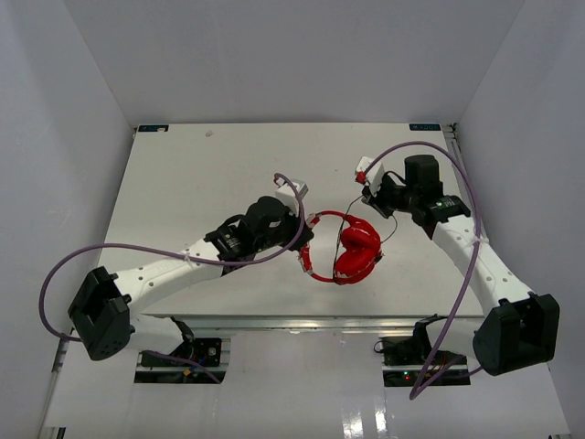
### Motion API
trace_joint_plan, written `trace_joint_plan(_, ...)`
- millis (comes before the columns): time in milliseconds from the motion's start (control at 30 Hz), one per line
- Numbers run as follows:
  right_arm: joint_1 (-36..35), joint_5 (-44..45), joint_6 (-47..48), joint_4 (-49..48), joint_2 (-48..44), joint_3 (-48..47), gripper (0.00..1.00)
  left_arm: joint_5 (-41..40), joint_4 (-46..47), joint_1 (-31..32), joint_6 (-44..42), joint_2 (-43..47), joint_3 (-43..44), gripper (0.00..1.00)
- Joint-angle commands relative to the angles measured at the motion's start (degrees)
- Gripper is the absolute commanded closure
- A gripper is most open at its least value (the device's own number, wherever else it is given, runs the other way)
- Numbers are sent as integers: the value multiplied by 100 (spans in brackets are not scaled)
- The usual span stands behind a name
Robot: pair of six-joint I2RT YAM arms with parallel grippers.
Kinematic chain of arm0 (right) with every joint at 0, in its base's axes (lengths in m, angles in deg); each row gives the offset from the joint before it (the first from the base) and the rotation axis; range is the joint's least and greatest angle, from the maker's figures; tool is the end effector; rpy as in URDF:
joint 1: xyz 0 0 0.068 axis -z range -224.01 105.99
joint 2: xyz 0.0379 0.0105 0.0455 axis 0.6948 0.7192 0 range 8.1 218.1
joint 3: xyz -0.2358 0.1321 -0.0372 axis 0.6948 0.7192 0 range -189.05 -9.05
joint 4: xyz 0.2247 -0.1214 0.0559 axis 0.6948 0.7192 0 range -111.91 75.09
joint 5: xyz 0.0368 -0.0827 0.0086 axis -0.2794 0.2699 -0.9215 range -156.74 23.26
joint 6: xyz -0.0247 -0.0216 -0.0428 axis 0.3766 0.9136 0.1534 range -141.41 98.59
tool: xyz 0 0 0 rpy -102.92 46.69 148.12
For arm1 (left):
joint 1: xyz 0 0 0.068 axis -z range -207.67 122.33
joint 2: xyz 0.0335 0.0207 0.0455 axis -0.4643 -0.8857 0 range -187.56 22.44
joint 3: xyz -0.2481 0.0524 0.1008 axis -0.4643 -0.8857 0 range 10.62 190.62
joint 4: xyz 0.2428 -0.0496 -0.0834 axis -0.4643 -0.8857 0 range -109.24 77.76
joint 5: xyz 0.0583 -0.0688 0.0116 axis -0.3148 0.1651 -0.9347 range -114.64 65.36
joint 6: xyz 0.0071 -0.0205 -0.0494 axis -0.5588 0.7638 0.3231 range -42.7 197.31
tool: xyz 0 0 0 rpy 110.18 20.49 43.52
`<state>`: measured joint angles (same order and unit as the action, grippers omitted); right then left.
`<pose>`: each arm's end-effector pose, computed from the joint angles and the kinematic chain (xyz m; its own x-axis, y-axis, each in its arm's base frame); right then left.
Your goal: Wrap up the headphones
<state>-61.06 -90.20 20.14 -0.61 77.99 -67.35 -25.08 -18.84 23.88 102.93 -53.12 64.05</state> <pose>0.2547 0.0929 0.3130 0.0018 -0.6358 -0.7719 -0.7848 0.4775 -0.3951 0.1867 -0.2346 0.2798 -0.6064 0.0682 -0.7922 0.5731 0.7282 -0.3760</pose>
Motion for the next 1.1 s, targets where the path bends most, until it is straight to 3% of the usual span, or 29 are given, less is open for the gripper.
trace_joint_plan(0,154,-1445,-326,75,40,-33,92,-211,-43,22,125,380,538,100)
trace_joint_plan(133,149,-2425,-600,-93,163,8,89,-273,-402,22,1,285,1295,100)
trace_joint_plan(267,157,-3089,-1000,-273,559,-255,80,-331,-876,22,-146,181,2070,100)
trace_joint_plan(433,158,-3732,-1575,-701,926,-373,79,-566,-1258,22,-172,172,2681,100)
trace_joint_plan(700,158,-4196,-2168,-1298,1009,49,80,-1026,-1587,22,-151,82,3236,100)
trace_joint_plan(1067,149,-4064,-2502,-1699,419,634,81,-1788,-1598,-235,-161,170,3341,100)
